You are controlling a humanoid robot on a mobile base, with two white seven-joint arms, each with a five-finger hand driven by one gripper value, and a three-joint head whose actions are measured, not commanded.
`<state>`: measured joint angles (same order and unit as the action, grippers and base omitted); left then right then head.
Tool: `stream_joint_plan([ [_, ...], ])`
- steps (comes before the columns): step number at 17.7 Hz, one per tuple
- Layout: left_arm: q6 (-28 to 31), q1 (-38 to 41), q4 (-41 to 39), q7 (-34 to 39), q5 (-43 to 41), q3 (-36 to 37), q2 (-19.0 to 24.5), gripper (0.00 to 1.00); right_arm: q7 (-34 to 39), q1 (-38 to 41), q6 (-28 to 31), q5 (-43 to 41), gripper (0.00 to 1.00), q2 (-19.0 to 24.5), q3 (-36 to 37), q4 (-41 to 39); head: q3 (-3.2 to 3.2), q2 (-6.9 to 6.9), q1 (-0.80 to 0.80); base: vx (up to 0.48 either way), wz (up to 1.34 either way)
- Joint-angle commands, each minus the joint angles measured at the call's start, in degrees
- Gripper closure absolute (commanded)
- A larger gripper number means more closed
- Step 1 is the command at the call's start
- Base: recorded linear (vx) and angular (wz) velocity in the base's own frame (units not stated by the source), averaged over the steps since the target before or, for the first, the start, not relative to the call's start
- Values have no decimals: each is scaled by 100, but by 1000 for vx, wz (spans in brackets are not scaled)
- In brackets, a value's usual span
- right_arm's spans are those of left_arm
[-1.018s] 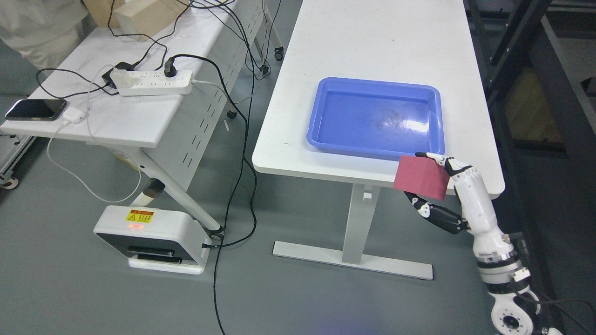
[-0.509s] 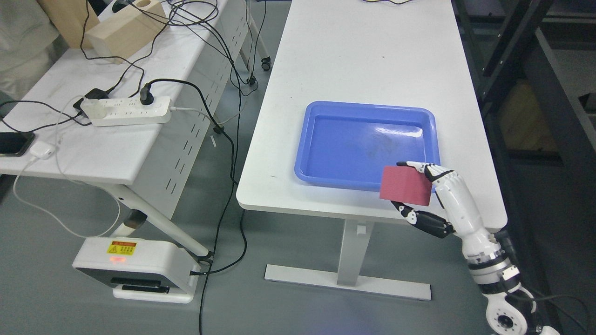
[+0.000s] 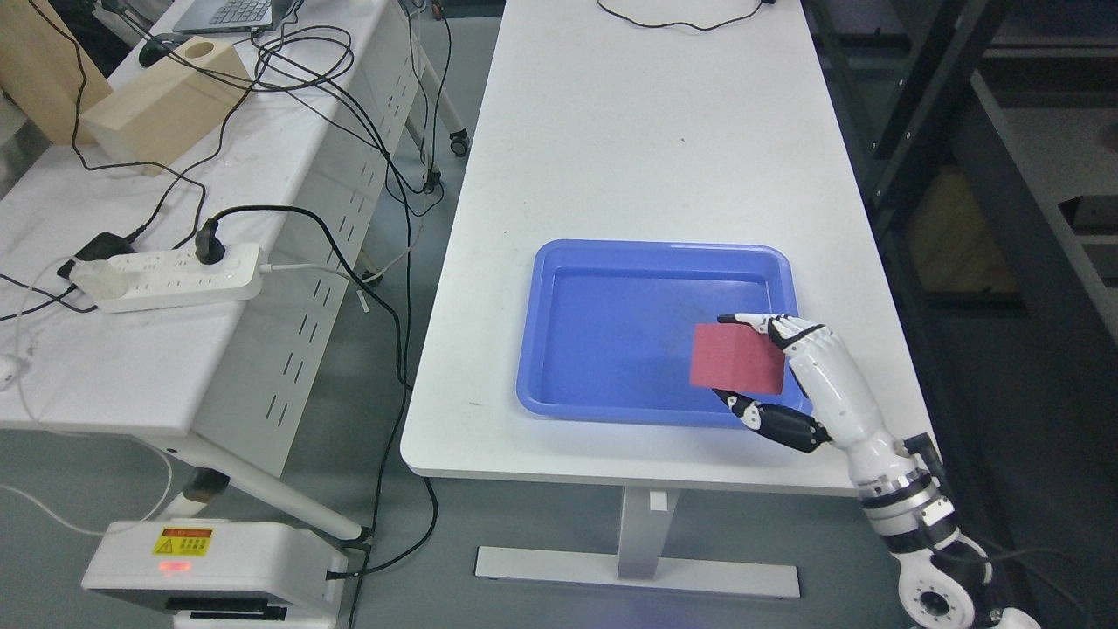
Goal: Pick pink block from left shelf to tray
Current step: 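Lower the pink block into the blue tray with the right hand, then open the right hand to release the block and pull back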
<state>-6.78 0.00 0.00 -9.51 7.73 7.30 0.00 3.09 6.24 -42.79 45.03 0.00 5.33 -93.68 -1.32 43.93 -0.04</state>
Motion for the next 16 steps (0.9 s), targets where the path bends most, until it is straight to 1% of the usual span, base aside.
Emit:
stream_joint_plan([
  [1, 1, 114, -100, 2, 0, 0, 100, 0, 43, -9, -19, 41, 94, -100, -313, -1, 0, 0, 0, 167, -55],
  [8, 1, 114, -100, 2, 0, 0, 100, 0, 622, 79, -19, 128, 91, -100, -524, -1, 0, 0, 0, 132, -19],
  [14, 1, 114, -100, 2, 0, 0, 100, 0, 728, 97, -2, 261, 90, -100, -585, -1, 0, 0, 0, 70, 0],
  [16, 1, 114, -100, 2, 0, 0, 100, 0, 790, 97, 24, 278, 88, -100, -673, -1, 0, 0, 0, 36, 0],
])
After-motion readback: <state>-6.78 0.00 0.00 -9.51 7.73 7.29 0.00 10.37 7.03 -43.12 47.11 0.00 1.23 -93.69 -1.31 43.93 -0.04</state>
